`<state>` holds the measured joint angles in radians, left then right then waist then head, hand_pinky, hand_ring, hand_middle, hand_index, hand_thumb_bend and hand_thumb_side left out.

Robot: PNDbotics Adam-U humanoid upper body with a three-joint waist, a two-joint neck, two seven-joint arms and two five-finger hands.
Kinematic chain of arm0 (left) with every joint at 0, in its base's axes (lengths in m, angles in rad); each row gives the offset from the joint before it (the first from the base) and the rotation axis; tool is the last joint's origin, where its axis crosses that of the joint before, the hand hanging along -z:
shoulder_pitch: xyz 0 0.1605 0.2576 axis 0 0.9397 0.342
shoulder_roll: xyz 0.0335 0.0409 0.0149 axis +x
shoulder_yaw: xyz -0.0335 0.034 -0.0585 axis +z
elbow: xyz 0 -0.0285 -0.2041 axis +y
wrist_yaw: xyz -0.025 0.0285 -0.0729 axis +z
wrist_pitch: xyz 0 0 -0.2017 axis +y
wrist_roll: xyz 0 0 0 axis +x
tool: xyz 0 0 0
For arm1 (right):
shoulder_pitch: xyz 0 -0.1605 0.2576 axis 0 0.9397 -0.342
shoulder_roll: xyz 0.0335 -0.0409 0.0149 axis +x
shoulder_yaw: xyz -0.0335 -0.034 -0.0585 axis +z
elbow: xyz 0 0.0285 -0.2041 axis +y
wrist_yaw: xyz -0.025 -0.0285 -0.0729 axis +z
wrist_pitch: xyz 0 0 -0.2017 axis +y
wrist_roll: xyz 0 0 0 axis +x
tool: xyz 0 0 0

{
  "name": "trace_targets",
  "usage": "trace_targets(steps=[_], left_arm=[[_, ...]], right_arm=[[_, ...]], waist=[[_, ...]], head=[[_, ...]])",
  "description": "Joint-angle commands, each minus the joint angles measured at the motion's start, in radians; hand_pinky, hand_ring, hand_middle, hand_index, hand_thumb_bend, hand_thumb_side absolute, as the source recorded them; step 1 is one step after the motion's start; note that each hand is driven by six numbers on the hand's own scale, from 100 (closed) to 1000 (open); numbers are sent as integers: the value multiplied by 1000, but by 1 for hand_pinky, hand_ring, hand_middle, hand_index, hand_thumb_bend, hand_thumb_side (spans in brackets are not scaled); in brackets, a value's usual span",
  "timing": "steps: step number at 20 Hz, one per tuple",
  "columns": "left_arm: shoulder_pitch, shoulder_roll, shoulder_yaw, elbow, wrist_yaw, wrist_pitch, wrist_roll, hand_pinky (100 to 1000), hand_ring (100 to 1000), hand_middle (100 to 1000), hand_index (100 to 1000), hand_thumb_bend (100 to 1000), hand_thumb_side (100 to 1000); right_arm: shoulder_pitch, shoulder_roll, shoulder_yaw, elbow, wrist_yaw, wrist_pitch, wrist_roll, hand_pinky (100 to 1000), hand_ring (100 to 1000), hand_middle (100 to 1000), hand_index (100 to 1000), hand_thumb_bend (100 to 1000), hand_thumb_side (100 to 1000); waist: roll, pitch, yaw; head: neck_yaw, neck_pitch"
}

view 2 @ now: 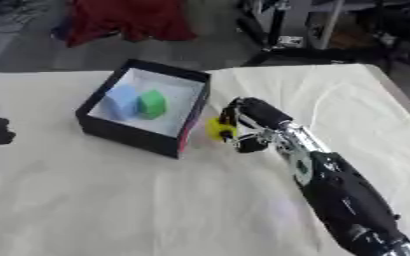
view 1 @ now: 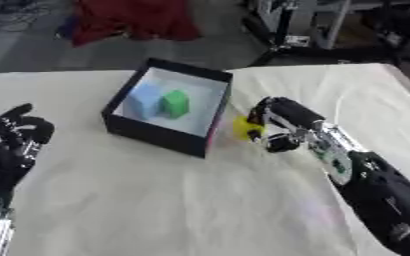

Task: Pick up objects on the table and place them in the box.

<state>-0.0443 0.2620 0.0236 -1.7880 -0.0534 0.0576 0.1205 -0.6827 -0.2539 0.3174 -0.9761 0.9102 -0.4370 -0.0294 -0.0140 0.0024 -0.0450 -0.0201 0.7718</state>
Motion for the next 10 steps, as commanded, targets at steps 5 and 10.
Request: trace_targets(steps=[5, 10], left_arm=[[-13, 9, 2, -21, -3, -1, 0, 679, 596, 620, 844, 871, 668], [-29, 2, -8, -24, -1, -2, -9, 678, 597, 620, 844, 872, 667]], right_arm=[[-85, -84, -4, -90, -113, 27, 1, 747, 652, 374, 197, 100, 100], [-160, -121, -23, -116, -220, 85, 66, 749, 653, 374, 197, 100, 100]], waist=[[2, -1, 4], [8, 5, 32]], head=[[-5, -2], [-22, -2]])
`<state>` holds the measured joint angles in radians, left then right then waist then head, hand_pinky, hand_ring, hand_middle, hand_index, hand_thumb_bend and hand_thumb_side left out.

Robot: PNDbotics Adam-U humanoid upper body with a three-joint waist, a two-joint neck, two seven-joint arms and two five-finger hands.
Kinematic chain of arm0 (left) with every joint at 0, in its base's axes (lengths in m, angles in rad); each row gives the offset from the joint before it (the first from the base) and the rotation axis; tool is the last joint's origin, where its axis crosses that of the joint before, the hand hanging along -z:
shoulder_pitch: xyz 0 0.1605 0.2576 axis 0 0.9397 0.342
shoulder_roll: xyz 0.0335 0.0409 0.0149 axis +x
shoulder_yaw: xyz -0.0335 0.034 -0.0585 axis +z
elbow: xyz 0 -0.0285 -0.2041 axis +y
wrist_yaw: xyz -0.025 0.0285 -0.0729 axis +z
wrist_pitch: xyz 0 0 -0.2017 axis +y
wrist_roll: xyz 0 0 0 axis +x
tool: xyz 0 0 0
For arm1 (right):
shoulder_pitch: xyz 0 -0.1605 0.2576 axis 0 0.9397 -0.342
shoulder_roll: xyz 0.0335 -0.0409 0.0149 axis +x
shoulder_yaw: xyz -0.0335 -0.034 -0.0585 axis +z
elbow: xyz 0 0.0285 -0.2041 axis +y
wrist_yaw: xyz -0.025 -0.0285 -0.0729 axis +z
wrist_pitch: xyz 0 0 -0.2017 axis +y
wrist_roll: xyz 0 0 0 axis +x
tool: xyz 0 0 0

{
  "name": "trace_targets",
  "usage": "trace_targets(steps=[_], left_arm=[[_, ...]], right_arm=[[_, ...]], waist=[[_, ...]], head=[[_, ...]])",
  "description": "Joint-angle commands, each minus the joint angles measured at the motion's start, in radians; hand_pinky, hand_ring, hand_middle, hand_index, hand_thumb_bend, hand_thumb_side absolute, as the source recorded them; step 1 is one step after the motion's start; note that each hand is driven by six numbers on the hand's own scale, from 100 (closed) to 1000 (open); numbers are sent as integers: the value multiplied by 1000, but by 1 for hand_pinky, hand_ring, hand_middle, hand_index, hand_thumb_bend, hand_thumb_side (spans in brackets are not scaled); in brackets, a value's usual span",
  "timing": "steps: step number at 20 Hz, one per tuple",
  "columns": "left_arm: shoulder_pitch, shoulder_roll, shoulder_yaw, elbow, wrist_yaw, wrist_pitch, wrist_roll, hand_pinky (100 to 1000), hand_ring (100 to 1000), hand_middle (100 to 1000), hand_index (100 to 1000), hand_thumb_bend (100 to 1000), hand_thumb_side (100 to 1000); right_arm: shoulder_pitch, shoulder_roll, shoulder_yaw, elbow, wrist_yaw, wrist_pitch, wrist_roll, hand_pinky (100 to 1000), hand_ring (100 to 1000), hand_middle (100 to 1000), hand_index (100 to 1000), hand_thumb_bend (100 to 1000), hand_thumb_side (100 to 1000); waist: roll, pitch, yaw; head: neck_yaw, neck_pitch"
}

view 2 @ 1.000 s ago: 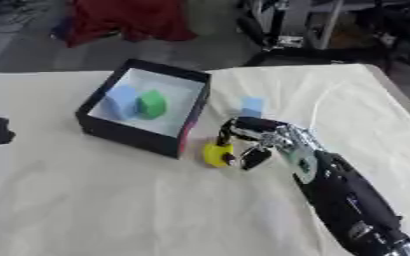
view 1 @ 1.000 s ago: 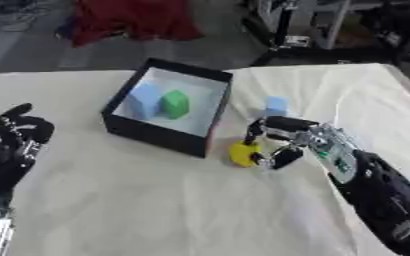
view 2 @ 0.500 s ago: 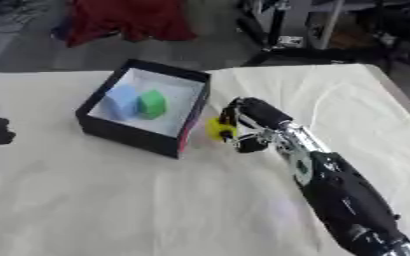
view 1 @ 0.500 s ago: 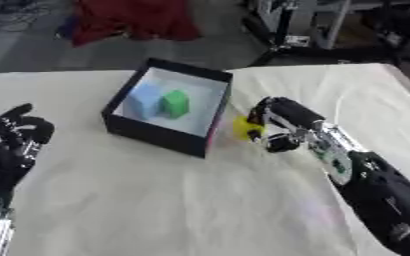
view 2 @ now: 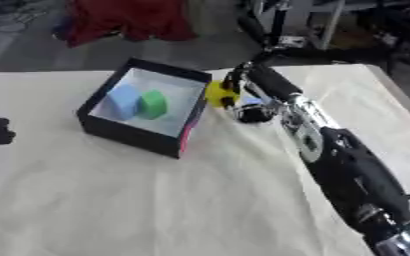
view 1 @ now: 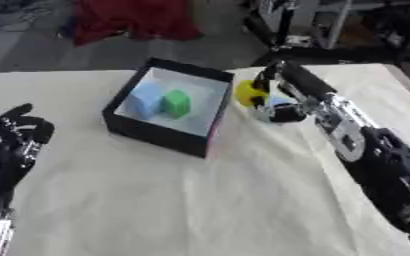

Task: Pick up objects on the table and place them in the box.

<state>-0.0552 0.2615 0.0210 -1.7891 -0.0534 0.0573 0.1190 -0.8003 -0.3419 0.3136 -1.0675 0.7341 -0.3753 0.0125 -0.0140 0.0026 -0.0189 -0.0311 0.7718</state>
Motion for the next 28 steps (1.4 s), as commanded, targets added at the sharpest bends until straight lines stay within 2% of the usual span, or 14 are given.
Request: trace_targets(steps=[1, 6, 13, 15, 17, 19, 22, 24, 25, 26, 28], left_arm=[[-23, 0, -8, -23, 0, -2, -10, 678, 597, 619, 844, 872, 667], [-56, -13, -28, -27, 6, -2, -29, 678, 596, 619, 844, 876, 666], [-104, -29, -51, -36, 13, -3, -52, 677, 595, 619, 843, 886, 663], [-111, -31, -54, -37, 13, -3, -55, 677, 595, 618, 843, 884, 663], [-117, -34, -58, -38, 14, -3, -58, 677, 595, 618, 843, 885, 663], [-121, -36, -61, -38, 15, -3, -62, 676, 595, 618, 842, 885, 663], [-123, -38, -59, -40, 14, -4, -60, 676, 595, 618, 842, 889, 663], [-123, -38, -57, -39, 13, -4, -58, 676, 595, 618, 842, 890, 663], [-122, -37, -57, -39, 12, -4, -57, 676, 595, 618, 842, 890, 663], [-122, -37, -57, -39, 12, -4, -57, 676, 595, 618, 842, 892, 662], [-122, -37, -57, -39, 12, -4, -58, 676, 595, 618, 842, 892, 662]], right_arm=[[-55, -32, -25, -15, -55, 33, 30, 749, 653, 374, 197, 100, 100], [-115, 0, -50, 50, -52, 49, 41, 752, 656, 378, 199, 100, 100], [-163, 75, -89, 180, 33, 32, 42, 760, 668, 395, 225, 100, 100], [-169, 96, -100, 215, 55, 21, 42, 766, 679, 411, 263, 100, 100], [-172, 117, -108, 249, 73, 11, 51, 774, 695, 446, 330, 100, 100], [-173, 132, -113, 278, 96, 3, 69, 783, 716, 494, 464, 100, 100], [-170, 141, -121, 303, 126, 4, 92, 800, 760, 622, 739, 100, 100], [-168, 140, -122, 304, 149, 13, 90, 818, 800, 712, 840, 100, 408], [-168, 138, -121, 302, 163, 20, 89, 829, 824, 762, 884, 138, 538], [-168, 137, -121, 298, 176, 26, 86, 837, 839, 805, 910, 193, 602], [-168, 135, -121, 292, 195, 34, 84, 837, 839, 805, 910, 193, 602]], waist=[[11, 7, 14], [21, 19, 76], [26, 43, 156], [25, 50, 169], [23, 54, 179], [23, 57, 186], [23, 57, 188], [22, 57, 187], [22, 56, 186], [22, 56, 185], [22, 55, 184]], head=[[-18, -2], [-60, -2], [-106, -2], [-114, -2], [-123, -2], [-128, -2], [-126, -2], [-123, -2], [-122, -2], [-121, -2], [-119, -2]])
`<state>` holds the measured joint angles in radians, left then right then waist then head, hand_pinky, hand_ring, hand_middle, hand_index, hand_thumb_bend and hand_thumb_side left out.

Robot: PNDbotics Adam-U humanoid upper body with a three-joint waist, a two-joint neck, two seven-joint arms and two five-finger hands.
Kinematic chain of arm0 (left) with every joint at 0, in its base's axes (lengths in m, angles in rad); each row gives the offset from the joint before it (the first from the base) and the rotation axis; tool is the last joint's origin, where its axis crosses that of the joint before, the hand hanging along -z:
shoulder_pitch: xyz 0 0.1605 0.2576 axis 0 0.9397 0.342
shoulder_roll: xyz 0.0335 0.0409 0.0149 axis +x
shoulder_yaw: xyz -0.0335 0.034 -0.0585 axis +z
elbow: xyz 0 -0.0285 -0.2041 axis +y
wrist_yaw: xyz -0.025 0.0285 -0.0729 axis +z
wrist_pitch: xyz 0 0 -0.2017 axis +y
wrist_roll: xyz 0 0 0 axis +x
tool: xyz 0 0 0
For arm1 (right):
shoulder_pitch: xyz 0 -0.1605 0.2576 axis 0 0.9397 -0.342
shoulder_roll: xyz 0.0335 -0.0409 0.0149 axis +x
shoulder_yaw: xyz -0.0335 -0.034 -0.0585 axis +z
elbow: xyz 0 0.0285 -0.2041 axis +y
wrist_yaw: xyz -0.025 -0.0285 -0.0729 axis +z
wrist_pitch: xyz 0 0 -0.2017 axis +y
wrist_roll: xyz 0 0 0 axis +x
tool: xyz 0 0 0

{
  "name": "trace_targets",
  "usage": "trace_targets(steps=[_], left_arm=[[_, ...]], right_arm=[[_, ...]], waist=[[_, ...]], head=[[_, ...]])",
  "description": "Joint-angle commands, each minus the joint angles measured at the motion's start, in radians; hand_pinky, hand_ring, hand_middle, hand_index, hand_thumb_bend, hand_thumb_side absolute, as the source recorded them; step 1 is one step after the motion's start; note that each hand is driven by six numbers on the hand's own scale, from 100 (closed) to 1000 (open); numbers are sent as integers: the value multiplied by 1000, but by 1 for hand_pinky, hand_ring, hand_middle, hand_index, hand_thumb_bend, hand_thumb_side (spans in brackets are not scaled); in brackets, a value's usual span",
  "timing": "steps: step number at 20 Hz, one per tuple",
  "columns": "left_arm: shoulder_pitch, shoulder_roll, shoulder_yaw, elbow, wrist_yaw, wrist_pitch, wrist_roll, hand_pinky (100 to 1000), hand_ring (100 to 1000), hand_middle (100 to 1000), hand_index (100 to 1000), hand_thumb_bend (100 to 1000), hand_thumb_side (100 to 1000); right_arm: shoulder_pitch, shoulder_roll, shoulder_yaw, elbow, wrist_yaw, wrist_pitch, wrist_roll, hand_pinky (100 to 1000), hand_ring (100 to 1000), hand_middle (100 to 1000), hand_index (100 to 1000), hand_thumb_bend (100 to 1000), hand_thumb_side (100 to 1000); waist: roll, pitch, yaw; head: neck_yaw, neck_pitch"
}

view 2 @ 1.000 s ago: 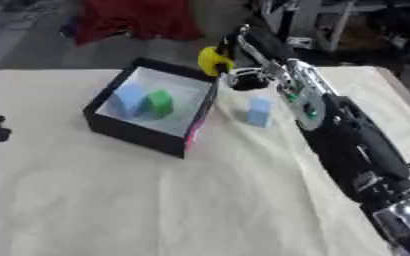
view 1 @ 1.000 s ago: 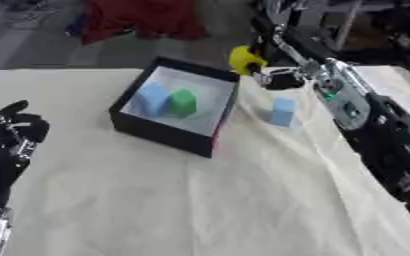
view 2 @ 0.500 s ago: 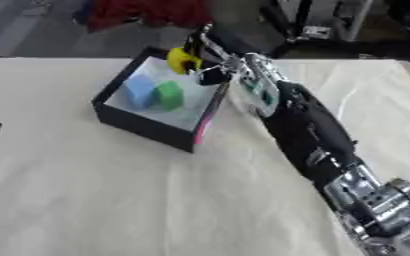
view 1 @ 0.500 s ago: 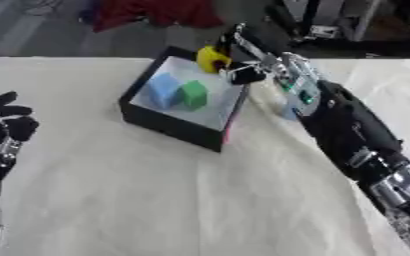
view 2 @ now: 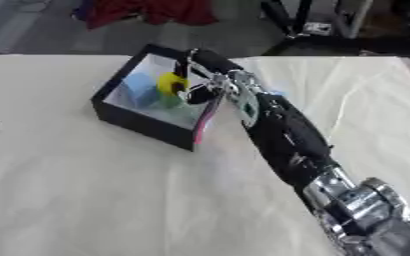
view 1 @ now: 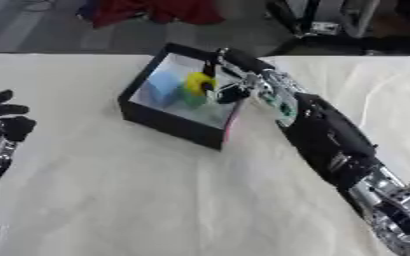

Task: Pick up objects on the table and place them in the box.

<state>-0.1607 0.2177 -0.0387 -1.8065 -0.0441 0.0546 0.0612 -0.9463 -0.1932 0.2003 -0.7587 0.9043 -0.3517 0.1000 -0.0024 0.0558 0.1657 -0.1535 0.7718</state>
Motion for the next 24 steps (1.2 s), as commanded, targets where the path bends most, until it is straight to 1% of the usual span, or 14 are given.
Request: trace_targets(steps=[1, 4, 5, 9, 13, 16, 20, 24], left_arm=[[-16, 7, 3, -22, 2, -1, 0, 676, 595, 618, 842, 892, 662], [-16, 7, 3, -22, 2, -1, 0, 676, 595, 618, 842, 892, 662], [-15, 7, 4, -21, 2, -1, 1, 675, 594, 617, 842, 896, 661], [-11, 11, 8, -21, 0, 1, 6, 674, 594, 617, 842, 897, 661], [-3, 16, 13, -19, -1, 2, 11, 674, 594, 617, 841, 899, 661], [4, 20, 17, -18, -4, 3, 16, 674, 594, 617, 841, 899, 661], [16, 28, 25, -15, -8, 4, 24, 674, 594, 617, 842, 901, 661], [29, 35, 33, -12, -11, 6, 31, 673, 594, 617, 842, 903, 661]], right_arm=[[-22, -13, -8, -18, 29, 12, -3, 837, 839, 805, 910, 193, 602], [-21, -13, -9, -20, 34, 14, -4, 837, 839, 805, 910, 193, 602], [-25, -17, -12, -24, 32, 14, -6, 871, 894, 938, 966, 293, 698], [-32, -49, -9, -100, -12, 11, -12, 879, 908, 956, 974, 298, 681], [-35, -85, -6, -184, -76, 23, 22, 884, 915, 966, 980, 286, 657], [-31, -126, -4, -237, -124, 33, 59, 886, 916, 967, 982, 288, 647], [-7, -185, -3, -256, -182, 54, 117, 891, 922, 970, 985, 273, 653], [41, -232, 3, -268, -238, 56, 179, 893, 924, 968, 987, 252, 664]], waist=[[10, 2, -1], [10, 2, -1], [11, 1, -4], [10, -2, -14], [8, -8, -28], [5, -14, -44], [-1, -26, -70], [-5, -35, -96]], head=[[3, -2], [4, -2], [4, -2], [11, -2], [21, -2], [35, -2], [58, -2], [79, -2]])
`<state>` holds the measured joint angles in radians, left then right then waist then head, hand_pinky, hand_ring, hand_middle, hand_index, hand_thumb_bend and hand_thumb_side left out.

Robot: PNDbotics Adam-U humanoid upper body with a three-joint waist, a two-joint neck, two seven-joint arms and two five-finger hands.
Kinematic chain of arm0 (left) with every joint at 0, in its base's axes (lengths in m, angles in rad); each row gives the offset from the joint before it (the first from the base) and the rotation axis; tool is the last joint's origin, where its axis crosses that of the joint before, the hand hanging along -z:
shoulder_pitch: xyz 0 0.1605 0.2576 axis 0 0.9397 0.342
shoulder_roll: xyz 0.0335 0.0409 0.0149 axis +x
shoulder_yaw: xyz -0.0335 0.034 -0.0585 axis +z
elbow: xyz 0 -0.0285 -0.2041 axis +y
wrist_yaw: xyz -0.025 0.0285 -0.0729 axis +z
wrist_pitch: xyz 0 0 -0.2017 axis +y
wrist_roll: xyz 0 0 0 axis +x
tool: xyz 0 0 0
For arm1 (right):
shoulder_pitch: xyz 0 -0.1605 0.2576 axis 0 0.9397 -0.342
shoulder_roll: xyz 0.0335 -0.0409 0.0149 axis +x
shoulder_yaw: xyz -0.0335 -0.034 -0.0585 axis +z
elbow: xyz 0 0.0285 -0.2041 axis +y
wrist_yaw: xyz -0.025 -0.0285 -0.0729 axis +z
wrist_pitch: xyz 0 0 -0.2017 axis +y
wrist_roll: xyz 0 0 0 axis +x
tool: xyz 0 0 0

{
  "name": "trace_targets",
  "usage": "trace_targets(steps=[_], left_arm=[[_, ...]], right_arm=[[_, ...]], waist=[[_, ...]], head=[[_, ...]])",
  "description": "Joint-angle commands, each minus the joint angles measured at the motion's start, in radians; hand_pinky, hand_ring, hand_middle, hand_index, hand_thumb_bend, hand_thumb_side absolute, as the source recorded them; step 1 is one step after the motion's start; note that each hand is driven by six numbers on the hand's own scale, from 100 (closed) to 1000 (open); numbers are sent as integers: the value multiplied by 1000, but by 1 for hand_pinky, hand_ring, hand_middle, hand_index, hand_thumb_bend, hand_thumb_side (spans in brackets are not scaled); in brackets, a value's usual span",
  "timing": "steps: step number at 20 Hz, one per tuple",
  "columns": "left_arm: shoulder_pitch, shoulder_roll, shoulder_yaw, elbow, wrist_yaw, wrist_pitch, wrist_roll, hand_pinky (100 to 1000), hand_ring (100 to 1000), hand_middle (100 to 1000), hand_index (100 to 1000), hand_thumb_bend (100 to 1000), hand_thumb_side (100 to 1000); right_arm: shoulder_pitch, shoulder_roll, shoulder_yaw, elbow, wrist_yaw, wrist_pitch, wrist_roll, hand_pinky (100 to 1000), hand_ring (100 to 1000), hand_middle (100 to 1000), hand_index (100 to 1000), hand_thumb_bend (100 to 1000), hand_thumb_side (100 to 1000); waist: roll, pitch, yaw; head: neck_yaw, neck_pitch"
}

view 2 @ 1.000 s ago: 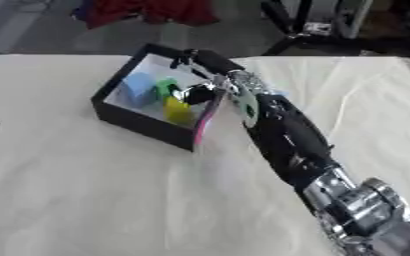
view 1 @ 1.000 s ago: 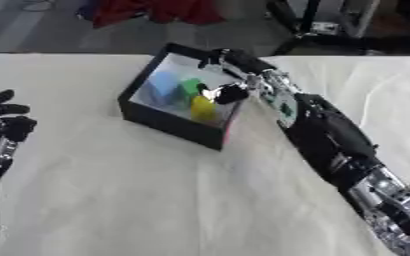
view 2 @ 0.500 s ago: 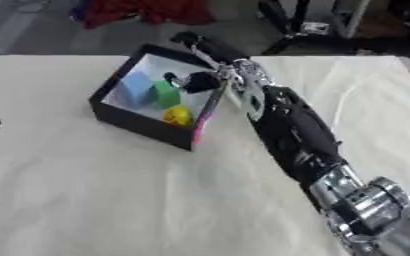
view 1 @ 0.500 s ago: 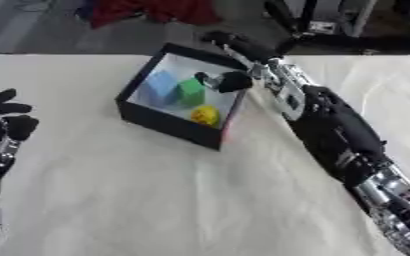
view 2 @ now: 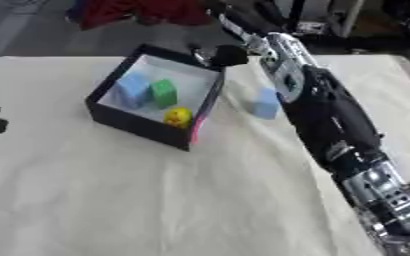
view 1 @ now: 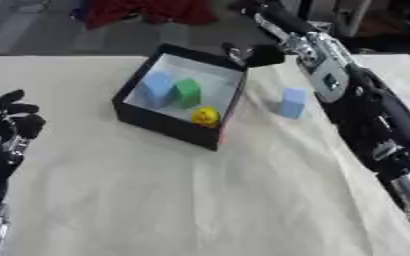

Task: Pick up objects on the table and place them in the box.

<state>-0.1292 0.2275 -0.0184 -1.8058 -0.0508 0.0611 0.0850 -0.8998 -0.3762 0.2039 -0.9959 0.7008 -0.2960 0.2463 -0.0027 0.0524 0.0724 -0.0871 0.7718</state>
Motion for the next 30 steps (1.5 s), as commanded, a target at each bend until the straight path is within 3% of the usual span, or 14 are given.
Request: trace_targets(steps=[1, 7, 16, 30], left_arm=[[-1, 27, 14, -12, -5, 0, 9, 673, 593, 617, 842, 904, 661], [3, 28, 18, -10, -8, 1, 12, 673, 593, 618, 842, 905, 661], [2, 26, 19, -10, -8, 3, 11, 673, 593, 618, 842, 908, 662], [-4, 18, 16, -12, -6, 2, 8, 673, 593, 618, 843, 908, 662]], right_arm=[[8, -59, 2, -36, -46, -2, 50, 895, 926, 970, 988, 250, 669], [55, -93, 4, -44, -90, -12, 154, 901, 932, 972, 990, 240, 701], [91, -98, -29, 62, -102, -11, 279, 910, 941, 972, 987, 249, 689], [79, -71, -71, 205, -6, -1, 218, 907, 936, 966, 986, 251, 683]], waist=[[-5, -33, -7], [-5, -37, -18], [-3, -35, -20], [3, -30, -9]], head=[[16, -2], [26, -2], [29, -2], [17, -2]])
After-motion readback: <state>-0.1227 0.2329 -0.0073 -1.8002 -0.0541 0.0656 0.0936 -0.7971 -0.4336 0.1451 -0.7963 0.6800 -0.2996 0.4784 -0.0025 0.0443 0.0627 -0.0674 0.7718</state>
